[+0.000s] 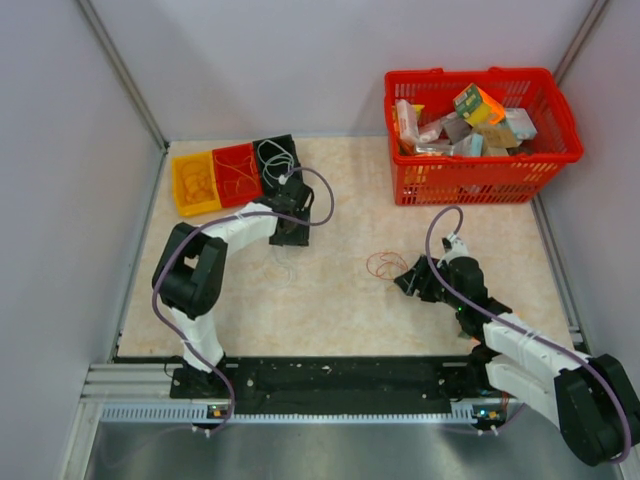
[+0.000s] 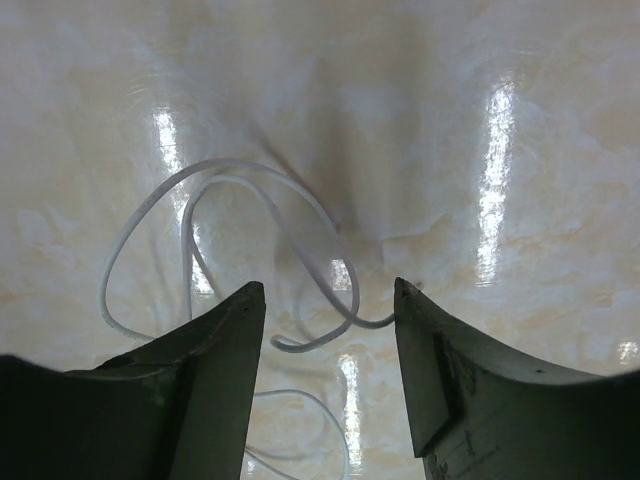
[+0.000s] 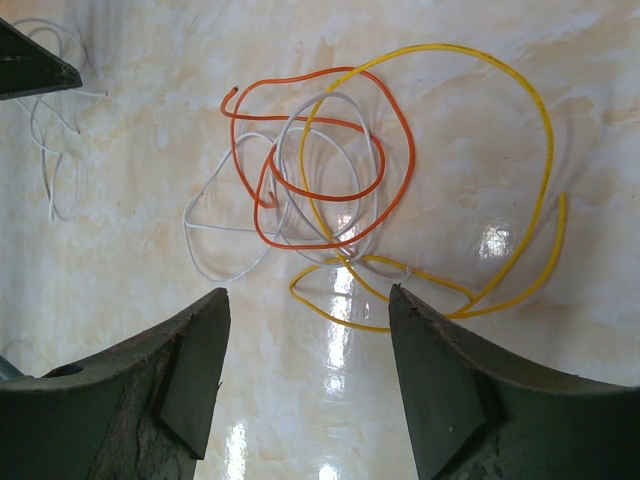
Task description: Untangle the cables
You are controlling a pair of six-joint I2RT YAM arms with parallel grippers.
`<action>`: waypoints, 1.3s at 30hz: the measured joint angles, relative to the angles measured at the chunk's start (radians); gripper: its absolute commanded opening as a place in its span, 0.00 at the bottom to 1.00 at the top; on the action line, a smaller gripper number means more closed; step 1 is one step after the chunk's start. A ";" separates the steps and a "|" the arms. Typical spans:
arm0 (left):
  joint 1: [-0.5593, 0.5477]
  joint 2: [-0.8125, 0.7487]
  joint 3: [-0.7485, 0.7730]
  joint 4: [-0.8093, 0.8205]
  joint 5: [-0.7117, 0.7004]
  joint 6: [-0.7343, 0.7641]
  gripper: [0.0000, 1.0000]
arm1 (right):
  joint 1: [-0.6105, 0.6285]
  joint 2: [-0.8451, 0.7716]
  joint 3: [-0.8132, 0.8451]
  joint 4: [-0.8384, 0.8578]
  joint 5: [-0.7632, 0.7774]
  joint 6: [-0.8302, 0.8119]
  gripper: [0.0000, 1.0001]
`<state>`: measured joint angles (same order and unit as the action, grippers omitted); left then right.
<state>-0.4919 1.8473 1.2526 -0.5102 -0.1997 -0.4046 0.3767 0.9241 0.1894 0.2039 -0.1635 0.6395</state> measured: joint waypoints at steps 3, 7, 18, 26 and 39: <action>-0.001 0.003 -0.006 -0.006 -0.001 0.005 0.40 | 0.000 0.000 0.000 0.000 0.000 0.000 0.64; -0.003 -0.005 -0.026 -0.010 -0.012 0.011 0.10 | 0.000 0.000 0.000 0.002 0.000 0.000 0.64; 0.001 -0.037 0.076 -0.043 -0.078 0.015 0.00 | 0.000 0.001 0.000 0.011 -0.003 0.000 0.64; 0.137 -0.097 0.312 0.054 0.115 -0.010 0.00 | 0.000 0.032 0.000 0.023 -0.008 0.000 0.64; 0.396 0.158 0.615 0.280 0.597 -0.170 0.00 | 0.000 0.035 0.000 0.035 -0.019 0.000 0.64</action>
<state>-0.0956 2.0048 1.8679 -0.2302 0.3977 -0.5747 0.3767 0.9588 0.1894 0.2394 -0.1825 0.6395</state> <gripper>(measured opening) 0.020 0.644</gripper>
